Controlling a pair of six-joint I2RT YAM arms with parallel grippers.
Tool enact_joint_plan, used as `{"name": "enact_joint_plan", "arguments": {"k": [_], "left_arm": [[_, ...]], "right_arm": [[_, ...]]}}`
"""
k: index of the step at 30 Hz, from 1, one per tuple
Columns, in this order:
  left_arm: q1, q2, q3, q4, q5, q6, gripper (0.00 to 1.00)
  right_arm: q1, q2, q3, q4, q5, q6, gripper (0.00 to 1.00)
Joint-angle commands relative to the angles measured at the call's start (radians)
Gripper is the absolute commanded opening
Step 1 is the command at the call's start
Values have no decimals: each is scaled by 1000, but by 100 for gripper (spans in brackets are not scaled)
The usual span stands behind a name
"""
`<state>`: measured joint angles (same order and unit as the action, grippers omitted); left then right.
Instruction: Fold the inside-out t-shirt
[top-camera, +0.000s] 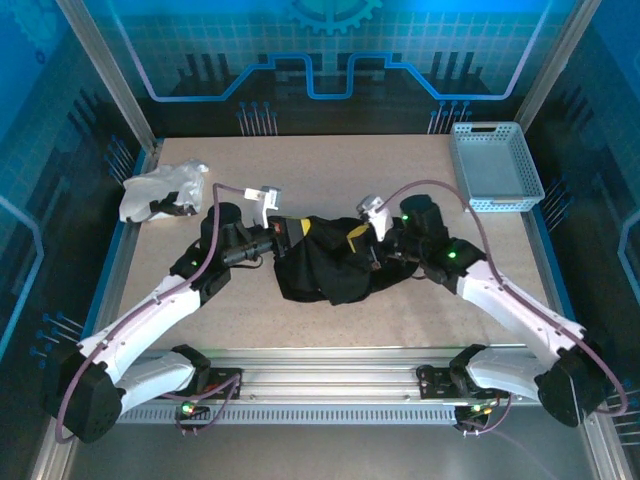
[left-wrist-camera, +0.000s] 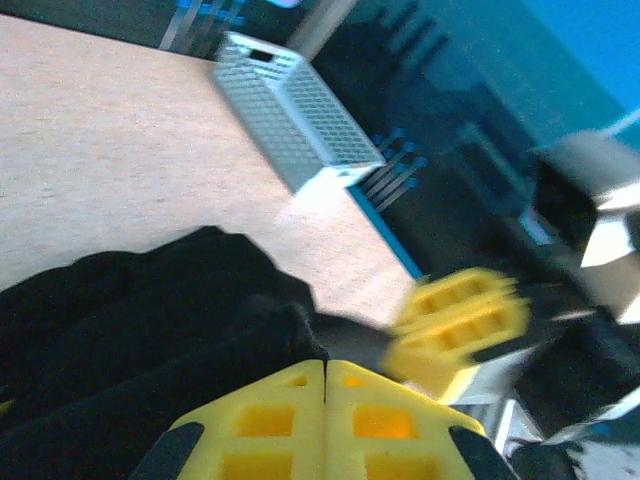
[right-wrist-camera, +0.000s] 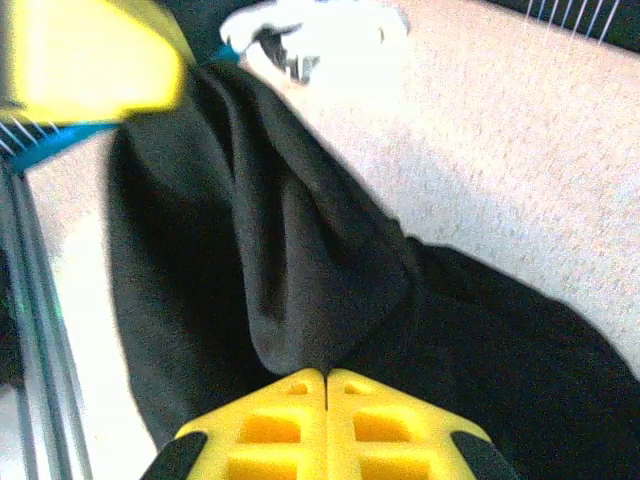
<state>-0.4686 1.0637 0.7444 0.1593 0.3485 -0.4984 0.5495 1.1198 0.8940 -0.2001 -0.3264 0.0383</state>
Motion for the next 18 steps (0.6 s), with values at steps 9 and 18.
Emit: {"name": "enact_joint_plan", "arguments": {"k": [9, 18], "left_arm": [[19, 9, 64, -211, -247, 79, 5], [-135, -81, 78, -353, -529, 246, 49]], "right_arm": [[-75, -34, -61, 308, -323, 359, 0], [-81, 47, -41, 360, -307, 462, 0]]}}
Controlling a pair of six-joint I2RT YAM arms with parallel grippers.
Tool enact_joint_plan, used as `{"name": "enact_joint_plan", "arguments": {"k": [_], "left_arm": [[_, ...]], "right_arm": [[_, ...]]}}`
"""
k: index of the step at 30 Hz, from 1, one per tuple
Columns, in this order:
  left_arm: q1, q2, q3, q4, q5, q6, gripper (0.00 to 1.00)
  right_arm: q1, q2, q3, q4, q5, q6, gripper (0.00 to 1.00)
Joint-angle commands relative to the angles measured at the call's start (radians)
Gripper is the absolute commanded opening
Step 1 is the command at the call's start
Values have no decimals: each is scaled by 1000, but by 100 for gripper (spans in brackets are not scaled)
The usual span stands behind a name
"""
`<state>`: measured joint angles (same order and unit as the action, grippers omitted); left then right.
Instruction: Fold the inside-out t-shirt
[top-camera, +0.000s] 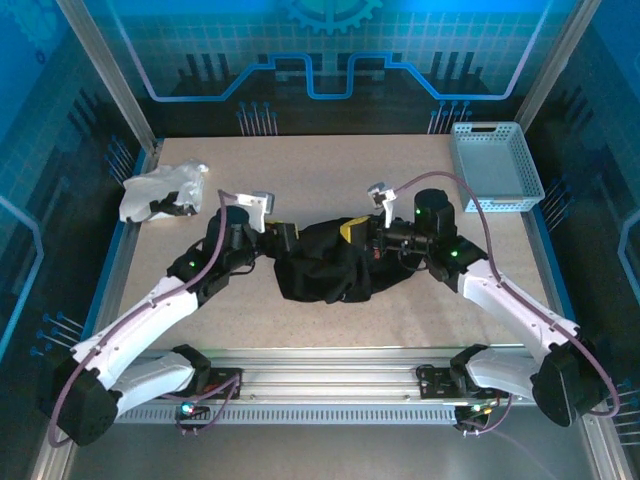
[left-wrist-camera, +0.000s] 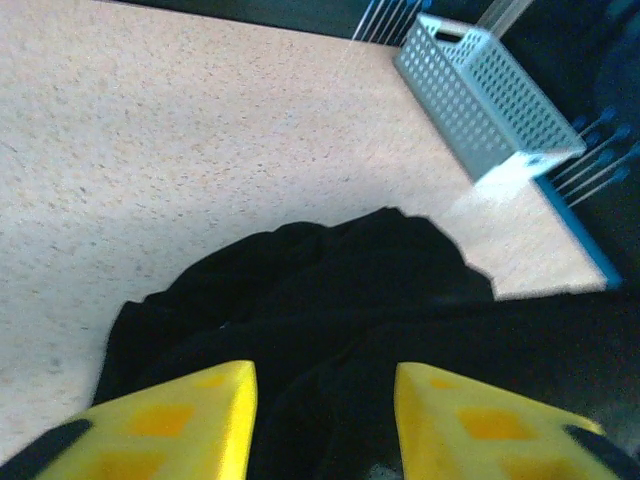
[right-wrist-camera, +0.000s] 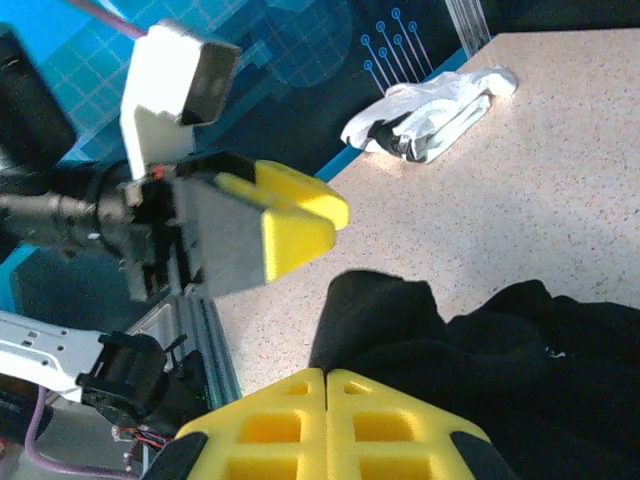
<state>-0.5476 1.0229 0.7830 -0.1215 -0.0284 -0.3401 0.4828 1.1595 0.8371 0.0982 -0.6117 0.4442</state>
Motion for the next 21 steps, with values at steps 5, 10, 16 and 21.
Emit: {"name": "enact_joint_plan", "arguments": {"k": [5, 10, 16, 21], "left_arm": [[-173, -43, 46, -80, -181, 116, 53], [-225, 15, 43, -21, 5, 83, 46], [-229, 149, 84, 20, 44, 47, 50], [-225, 252, 141, 31, -49, 75, 49]], "right_arm": [[-21, 25, 17, 60, 1, 75, 0], [-32, 35, 19, 58, 9, 85, 0], [-35, 40, 16, 66, 6, 91, 0], [-37, 31, 5, 67, 3, 92, 0]]}}
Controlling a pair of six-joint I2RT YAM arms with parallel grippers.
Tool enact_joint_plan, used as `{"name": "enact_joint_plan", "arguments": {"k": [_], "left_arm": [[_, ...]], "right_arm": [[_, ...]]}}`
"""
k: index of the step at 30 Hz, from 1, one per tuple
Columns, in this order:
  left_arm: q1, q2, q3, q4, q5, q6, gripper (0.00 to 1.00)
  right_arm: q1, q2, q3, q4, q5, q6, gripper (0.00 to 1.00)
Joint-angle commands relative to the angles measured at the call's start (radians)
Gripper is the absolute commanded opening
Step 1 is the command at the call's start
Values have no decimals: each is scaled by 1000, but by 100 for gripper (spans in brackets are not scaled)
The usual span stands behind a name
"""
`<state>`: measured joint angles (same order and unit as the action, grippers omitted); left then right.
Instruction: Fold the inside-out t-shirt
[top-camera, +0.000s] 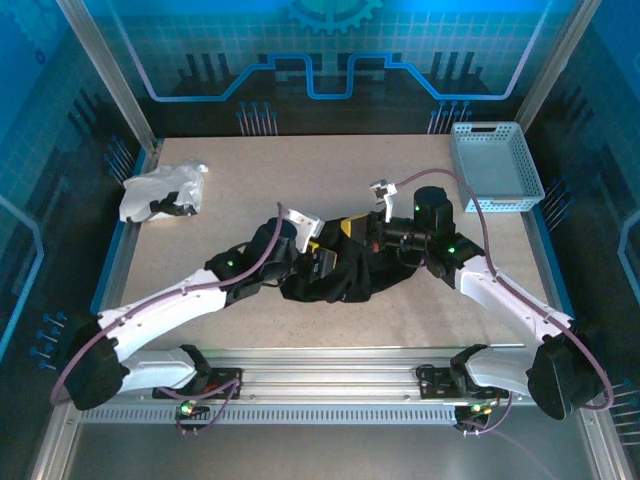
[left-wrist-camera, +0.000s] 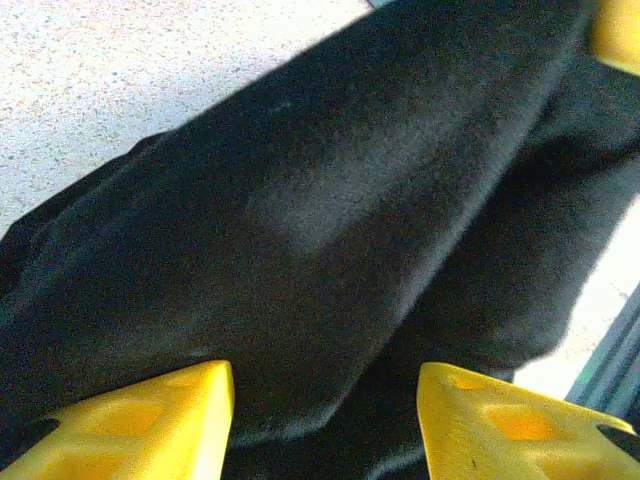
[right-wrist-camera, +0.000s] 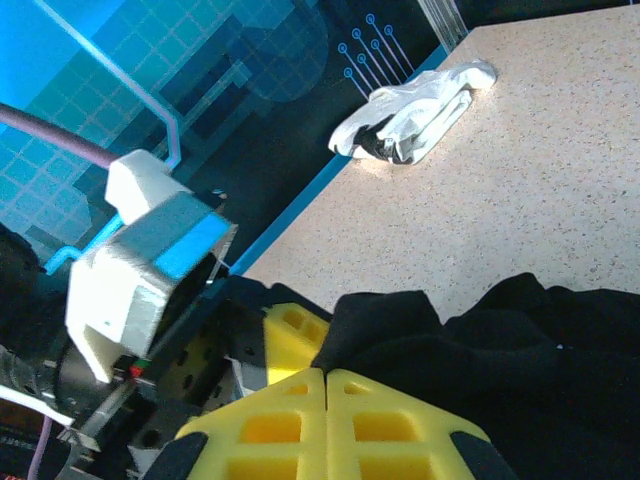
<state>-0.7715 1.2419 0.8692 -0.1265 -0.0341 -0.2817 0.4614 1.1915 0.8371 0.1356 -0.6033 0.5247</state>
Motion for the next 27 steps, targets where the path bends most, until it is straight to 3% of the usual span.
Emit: {"name": "enact_joint_plan", "arguments": {"k": [1, 5, 8, 11, 13, 16, 20, 27], "left_arm": [[6, 51, 63, 46, -54, 19, 45], [58, 101, 74, 89, -7, -14, 20], [99, 97, 63, 126, 133, -37, 3], [128, 53, 40, 170, 352, -68, 0], [173, 14, 0, 256, 546, -166, 0], [246, -45, -86, 434, 726, -358, 0], [275, -94, -128, 491, 778, -431, 0], [276, -137, -109, 394, 697, -409, 0]], "right_arm": [[-15, -5, 1, 26, -4, 7, 0], [-20, -28, -12, -10, 10, -27, 0], [-20, -55, -6, -87, 60, -92, 0], [-6, -75, 19, -207, 174, -186, 0], [12, -78, 35, -254, 249, -237, 0], [27, -61, 37, -274, 287, -269, 3], [54, -21, 108, -351, 350, -302, 8], [123, -81, 139, -537, 529, -388, 26]]}}
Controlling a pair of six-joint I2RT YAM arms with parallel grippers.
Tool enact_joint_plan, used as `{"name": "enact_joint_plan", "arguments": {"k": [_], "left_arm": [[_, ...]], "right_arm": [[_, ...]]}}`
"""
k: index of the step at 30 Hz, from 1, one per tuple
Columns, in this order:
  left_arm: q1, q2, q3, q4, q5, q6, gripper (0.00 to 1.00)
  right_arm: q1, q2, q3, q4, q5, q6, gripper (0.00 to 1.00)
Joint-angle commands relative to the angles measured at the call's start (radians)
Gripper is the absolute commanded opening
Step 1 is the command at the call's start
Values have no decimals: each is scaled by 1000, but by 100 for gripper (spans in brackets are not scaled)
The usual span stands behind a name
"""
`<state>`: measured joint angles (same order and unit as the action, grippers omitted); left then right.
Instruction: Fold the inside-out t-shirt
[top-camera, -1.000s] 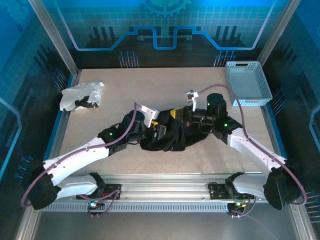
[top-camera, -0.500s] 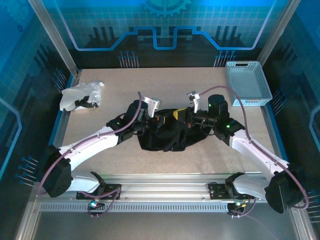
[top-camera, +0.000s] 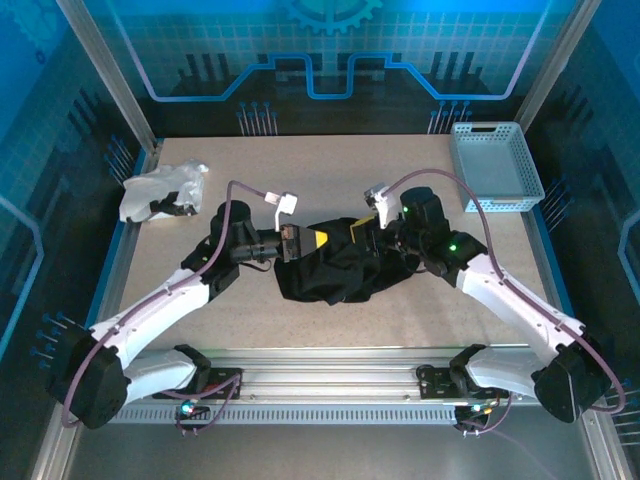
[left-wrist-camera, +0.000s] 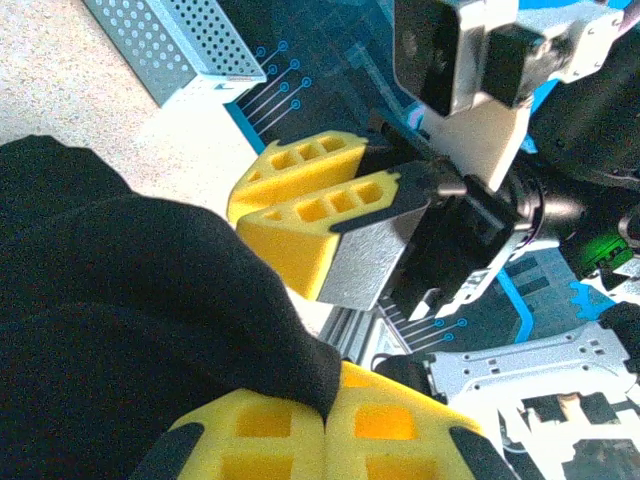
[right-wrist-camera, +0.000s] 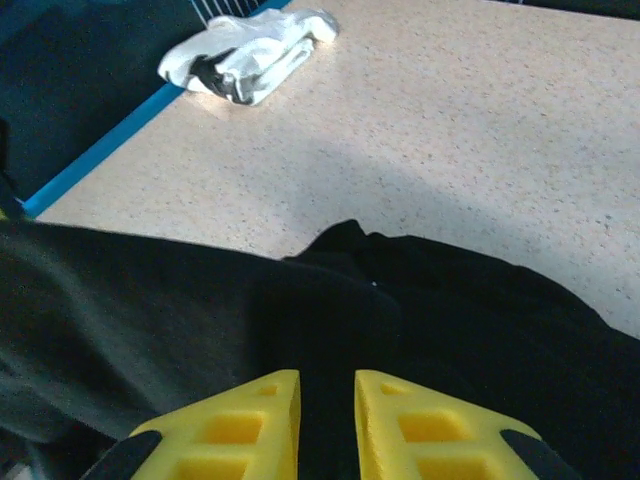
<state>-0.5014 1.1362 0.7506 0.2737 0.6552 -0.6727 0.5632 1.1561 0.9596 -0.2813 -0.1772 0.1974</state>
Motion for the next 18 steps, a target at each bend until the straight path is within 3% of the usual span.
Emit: {"name": "enact_joint_plan", "arguments": {"k": [1, 4, 9, 18], "left_arm": [[6, -36, 12, -18, -6, -18, 0], [6, -42, 19, -41, -36, -15, 0], [6, -37, 25, -69, -66, 2, 0], [7, -31, 29, -69, -67, 1, 0]], "right_arm": [[29, -66, 9, -139, 123, -69, 29], [58, -136, -25, -164, 142, -94, 34], [158, -208, -108, -76, 58, -98, 43], [237, -27, -55, 25, 150, -56, 43]]}}
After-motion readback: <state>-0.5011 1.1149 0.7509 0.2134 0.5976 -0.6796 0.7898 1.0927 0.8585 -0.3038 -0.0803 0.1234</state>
